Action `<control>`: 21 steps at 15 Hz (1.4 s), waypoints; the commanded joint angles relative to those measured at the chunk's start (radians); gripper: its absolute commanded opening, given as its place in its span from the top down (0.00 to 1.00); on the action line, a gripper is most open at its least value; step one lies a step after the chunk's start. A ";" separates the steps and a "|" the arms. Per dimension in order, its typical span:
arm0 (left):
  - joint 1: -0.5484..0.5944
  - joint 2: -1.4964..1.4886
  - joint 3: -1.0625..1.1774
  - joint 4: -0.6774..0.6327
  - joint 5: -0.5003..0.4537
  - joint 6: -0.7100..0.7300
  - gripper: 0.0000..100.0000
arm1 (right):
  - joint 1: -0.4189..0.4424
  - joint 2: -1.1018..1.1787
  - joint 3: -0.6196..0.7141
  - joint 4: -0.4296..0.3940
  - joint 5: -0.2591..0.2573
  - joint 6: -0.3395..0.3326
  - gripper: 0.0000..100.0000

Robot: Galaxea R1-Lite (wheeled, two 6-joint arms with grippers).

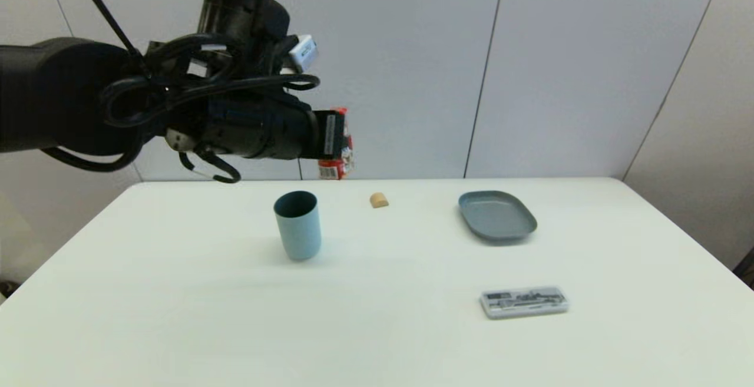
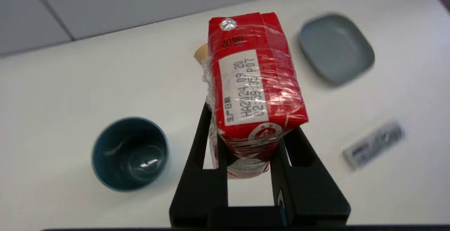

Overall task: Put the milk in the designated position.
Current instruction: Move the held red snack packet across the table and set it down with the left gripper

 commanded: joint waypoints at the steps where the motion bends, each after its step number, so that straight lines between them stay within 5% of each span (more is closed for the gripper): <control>1: -0.130 0.027 0.154 -0.193 0.334 -0.208 1.00 | 0.000 0.002 0.000 0.000 -0.001 0.000 0.00; 5: -0.193 0.091 0.257 -0.292 0.488 -0.270 1.00 | 0.000 0.002 0.000 0.000 -0.001 0.000 0.00; 11: -0.204 0.225 0.263 -0.397 0.600 -0.261 1.00 | 0.000 0.002 0.000 0.000 -0.001 0.000 0.00; 21: -0.210 0.401 0.264 -0.495 0.616 -0.228 1.00 | 0.000 0.002 0.000 0.000 -0.001 0.000 0.00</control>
